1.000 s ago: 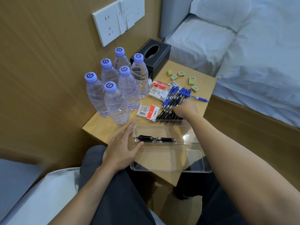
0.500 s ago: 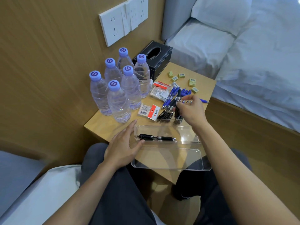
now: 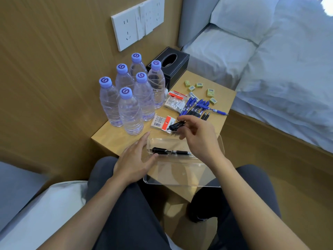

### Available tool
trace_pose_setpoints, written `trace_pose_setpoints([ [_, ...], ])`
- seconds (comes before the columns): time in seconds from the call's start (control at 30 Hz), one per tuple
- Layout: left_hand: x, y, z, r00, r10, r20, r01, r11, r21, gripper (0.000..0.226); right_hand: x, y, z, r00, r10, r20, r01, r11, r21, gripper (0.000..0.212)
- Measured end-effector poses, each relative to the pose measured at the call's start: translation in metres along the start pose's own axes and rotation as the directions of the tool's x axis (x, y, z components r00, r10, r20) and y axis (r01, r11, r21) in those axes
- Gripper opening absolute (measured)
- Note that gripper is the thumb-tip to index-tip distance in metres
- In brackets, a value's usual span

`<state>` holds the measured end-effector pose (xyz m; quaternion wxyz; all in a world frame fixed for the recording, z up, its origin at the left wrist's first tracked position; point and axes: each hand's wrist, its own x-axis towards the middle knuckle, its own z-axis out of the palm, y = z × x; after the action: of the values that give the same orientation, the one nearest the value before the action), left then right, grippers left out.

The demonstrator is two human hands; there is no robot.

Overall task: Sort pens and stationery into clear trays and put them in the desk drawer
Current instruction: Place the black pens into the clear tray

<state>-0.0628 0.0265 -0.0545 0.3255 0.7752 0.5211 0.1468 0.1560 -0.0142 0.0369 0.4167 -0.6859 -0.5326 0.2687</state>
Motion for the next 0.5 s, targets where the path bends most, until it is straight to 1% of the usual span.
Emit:
trace_pose_setpoints([
  [0.07, 0.0, 0.001, 0.0, 1.0, 0.002, -0.006, -0.002, 1.0, 0.005, 0.08, -0.001, -0.001, -0.001, 0.994, -0.106, 0.029, 0.109, 0.977, -0.185, 0.027],
  [0.13, -0.001, 0.001, 0.0, 1.0, 0.009, -0.018, -0.009, 1.0, 0.006, 0.08, 0.001, 0.0, 0.0, 0.985, -0.148, 0.089, 0.171, 0.911, -0.375, 0.026],
  [0.17, -0.001, 0.001, 0.0, 1.0, 0.011, -0.02, -0.011, 1.0, 0.006, 0.079, 0.002, 0.001, 0.001, 0.983, -0.145, 0.117, 0.181, 0.885, -0.43, 0.025],
  [0.27, 0.0, 0.0, 0.0, 1.0, 0.006, -0.016, -0.006, 1.0, 0.003, 0.079, 0.007, 0.007, 0.01, 0.969, -0.143, 0.203, 0.231, 0.821, -0.523, 0.023],
  [0.33, 0.0, 0.0, 0.0, 1.0, 0.005, -0.014, -0.005, 1.0, 0.003, 0.08, 0.01, 0.012, 0.021, 0.95, -0.079, 0.304, 0.253, 0.765, -0.593, 0.021],
  [0.4, 0.0, 0.001, 0.0, 1.0, 0.012, -0.017, -0.011, 1.0, 0.009, 0.08, 0.013, 0.015, 0.032, 0.927, 0.027, 0.373, 0.245, 0.71, -0.66, 0.018],
  [0.5, 0.0, 0.001, 0.0, 1.0, 0.014, -0.024, -0.014, 1.0, 0.01, 0.079, 0.018, 0.018, 0.047, 0.911, 0.13, 0.392, 0.224, 0.642, -0.733, 0.02],
])
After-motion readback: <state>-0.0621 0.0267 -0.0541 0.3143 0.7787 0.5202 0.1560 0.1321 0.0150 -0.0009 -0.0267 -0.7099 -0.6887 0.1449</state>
